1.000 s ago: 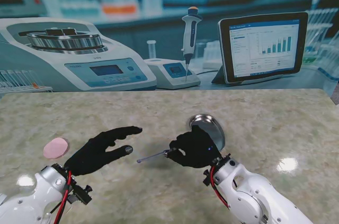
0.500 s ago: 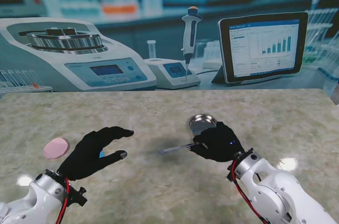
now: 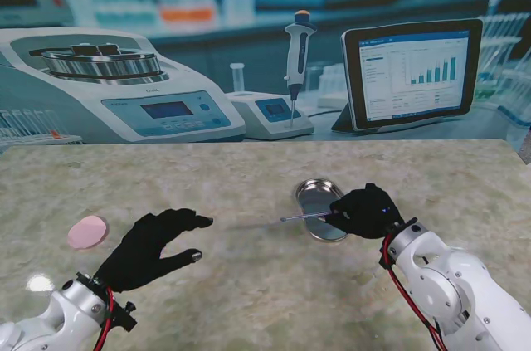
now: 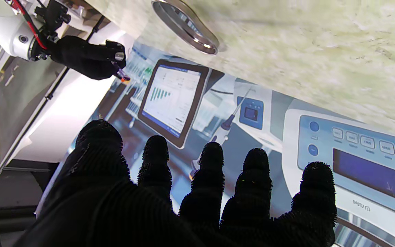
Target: Line a culture dish with filter paper and press it flat with a glass rod
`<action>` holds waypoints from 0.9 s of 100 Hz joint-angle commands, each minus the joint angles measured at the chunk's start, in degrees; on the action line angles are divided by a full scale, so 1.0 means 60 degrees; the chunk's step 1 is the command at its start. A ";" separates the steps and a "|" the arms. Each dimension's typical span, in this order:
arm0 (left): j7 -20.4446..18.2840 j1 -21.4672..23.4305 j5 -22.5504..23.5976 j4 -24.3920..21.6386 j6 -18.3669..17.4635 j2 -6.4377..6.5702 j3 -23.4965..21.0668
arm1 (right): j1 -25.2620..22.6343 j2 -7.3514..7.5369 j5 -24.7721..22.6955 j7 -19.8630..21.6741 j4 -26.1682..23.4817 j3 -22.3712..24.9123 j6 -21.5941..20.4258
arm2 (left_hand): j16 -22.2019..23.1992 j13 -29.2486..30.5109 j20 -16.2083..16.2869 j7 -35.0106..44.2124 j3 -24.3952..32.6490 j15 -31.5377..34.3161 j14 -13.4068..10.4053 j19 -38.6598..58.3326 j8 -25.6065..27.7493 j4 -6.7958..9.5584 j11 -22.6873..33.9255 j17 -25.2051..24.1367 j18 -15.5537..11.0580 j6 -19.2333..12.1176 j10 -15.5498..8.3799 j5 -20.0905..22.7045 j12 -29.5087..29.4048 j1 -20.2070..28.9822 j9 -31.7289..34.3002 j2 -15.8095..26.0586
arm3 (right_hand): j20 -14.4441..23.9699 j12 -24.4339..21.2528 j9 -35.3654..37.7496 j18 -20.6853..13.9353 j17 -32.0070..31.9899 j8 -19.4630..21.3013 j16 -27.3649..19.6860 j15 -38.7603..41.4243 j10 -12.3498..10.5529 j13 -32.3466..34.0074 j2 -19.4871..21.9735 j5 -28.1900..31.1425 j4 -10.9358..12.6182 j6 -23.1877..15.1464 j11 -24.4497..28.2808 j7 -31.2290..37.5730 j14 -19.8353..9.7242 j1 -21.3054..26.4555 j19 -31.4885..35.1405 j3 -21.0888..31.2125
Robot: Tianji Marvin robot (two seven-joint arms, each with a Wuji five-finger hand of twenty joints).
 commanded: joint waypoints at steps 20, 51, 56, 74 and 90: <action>-0.0004 0.0060 0.0072 0.0122 -0.0021 0.0012 -0.0043 | 0.0624 0.0210 -0.0421 0.0533 0.0938 0.0193 -0.0132 | -0.0187 -0.0427 0.0305 0.0070 -0.0237 -0.0198 -0.0335 -0.0630 -0.0011 0.0191 -0.0125 -0.0193 -0.0307 -0.0322 -0.0355 -0.0273 -0.0150 0.0098 -0.0359 0.0301 | 0.0234 0.0268 0.0068 0.0091 0.0110 0.0022 0.0031 0.0465 -0.0224 0.0355 0.0665 0.0053 0.0269 -0.0220 0.0581 0.0323 -0.0225 -0.0017 0.0771 0.0003; 0.0571 -0.0030 0.0988 0.0378 0.0179 -0.0012 0.0255 | 0.1166 0.0363 -0.1003 0.0659 0.2006 0.0061 -0.0206 | -0.0275 -0.0726 0.0272 -0.0024 -0.0244 -0.0300 -0.0457 -0.0871 -0.0060 0.0195 -0.0192 -0.0447 -0.0470 -0.0200 -0.0431 -0.0473 -0.0180 0.0066 -0.0617 0.0316 | 0.0185 0.0239 0.0026 -0.0005 0.0159 -0.0003 -0.0004 0.0434 -0.0344 0.0342 0.0686 -0.0060 0.0276 -0.0323 0.0551 0.0343 -0.0340 -0.0081 0.0767 0.0014; 0.0694 -0.0068 0.1144 0.0439 0.0231 -0.0016 0.0342 | 0.1227 0.0379 -0.1035 0.0674 0.2170 0.0005 -0.0156 | -0.0327 -0.0841 0.0238 -0.0052 -0.0239 -0.0351 -0.0519 -0.0936 -0.0076 0.0199 -0.0247 -0.0516 -0.0544 -0.0224 -0.0486 -0.0512 -0.0213 0.0071 -0.0720 0.0302 | 0.0173 0.0233 0.0026 -0.0011 0.0159 -0.0011 -0.0010 0.0432 -0.0344 0.0339 0.0678 -0.0055 0.0279 -0.0323 0.0554 0.0358 -0.0340 -0.0081 0.0766 0.0016; 0.0954 -0.0309 0.1428 0.0779 0.0306 -0.0008 0.0685 | 0.1513 0.0452 -0.1350 0.0553 0.2759 -0.0225 -0.0094 | -0.0602 -0.1095 0.0034 -0.0136 -0.0229 -0.0497 -0.0727 -0.1191 -0.0135 0.0201 -0.0445 -0.0709 -0.0803 -0.0361 -0.0687 -0.0541 -0.0412 0.0097 -0.0933 0.0270 | 0.0142 0.0214 0.0015 -0.0039 0.0180 -0.0039 -0.0029 0.0432 -0.0392 0.0350 0.0652 -0.0110 0.0289 -0.0361 0.0560 0.0375 -0.0389 -0.0083 0.0774 0.0027; 0.1096 -0.0495 0.1814 0.1040 0.0443 0.0023 0.0957 | 0.1788 0.0515 -0.1590 0.0529 0.3149 -0.0464 -0.0071 | -0.0734 -0.1197 -0.0083 -0.0311 -0.0233 -0.0498 -0.0785 -0.1291 -0.0236 0.0196 -0.0531 -0.0799 -0.0895 -0.0397 -0.0758 -0.0566 -0.0577 0.0079 -0.1022 0.0270 | 0.0106 0.0198 -0.0010 -0.0066 0.0196 -0.0086 -0.0045 0.0432 -0.0415 0.0344 0.0629 -0.0185 0.0312 -0.0373 0.0551 0.0358 -0.0399 -0.0071 0.0780 0.0033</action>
